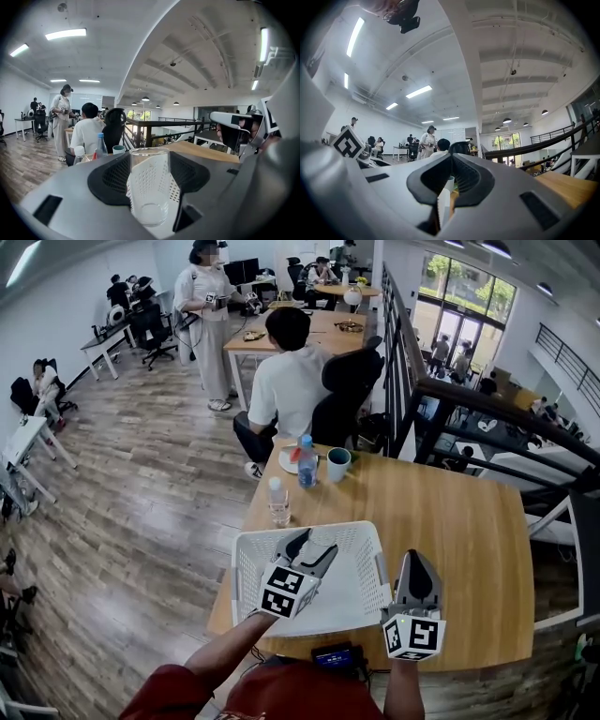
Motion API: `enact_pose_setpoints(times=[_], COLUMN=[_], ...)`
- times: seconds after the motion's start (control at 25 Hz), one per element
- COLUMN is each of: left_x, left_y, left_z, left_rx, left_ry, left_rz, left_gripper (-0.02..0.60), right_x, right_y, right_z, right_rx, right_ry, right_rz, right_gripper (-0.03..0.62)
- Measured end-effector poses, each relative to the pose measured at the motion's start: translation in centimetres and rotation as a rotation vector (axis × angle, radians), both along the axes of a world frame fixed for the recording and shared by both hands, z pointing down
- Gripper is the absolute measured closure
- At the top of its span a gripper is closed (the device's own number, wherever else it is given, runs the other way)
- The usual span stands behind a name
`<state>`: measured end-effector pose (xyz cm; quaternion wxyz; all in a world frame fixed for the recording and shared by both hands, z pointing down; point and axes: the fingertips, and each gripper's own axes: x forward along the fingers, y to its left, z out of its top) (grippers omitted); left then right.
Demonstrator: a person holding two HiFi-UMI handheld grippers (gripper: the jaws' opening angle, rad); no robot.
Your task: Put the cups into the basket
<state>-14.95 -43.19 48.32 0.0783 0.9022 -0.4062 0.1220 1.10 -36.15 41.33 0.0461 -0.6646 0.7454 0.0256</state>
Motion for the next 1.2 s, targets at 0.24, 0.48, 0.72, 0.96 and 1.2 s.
enact_pose_setpoints(times=[0.24,0.48,0.72,0.96,1.2], left_x=[-0.2,0.3,1.0,1.4,1.1], left_y=[-0.2,-0.2,-0.1,0.2,0.6], left_z=[2.0,3.8,7.2,12.0,13.2], left_rx=[-0.072,-0.111,-0.215,-0.322,-0.342], left_ry=[-0.023,-0.061,-0.096,-0.193,-0.233], left_rz=[-0.012,0.009,0.037,0.061,0.061], left_gripper=[0.313,0.316,0.319,0.319,0.319], right_x=[-0.3,-0.2,0.0,0.3,0.3], right_y=[0.1,-0.1,-0.2,-0.3,0.0], right_z=[0.1,0.5,1.1,1.5,1.6], right_rx=[-0.004,-0.006,-0.012,-0.019,-0.018], right_ry=[-0.009,-0.017,-0.024,-0.028,-0.031], right_rz=[-0.005,-0.007,-0.005,-0.007,-0.010], right_gripper=[0.582,0.582,0.582,0.582,0.582])
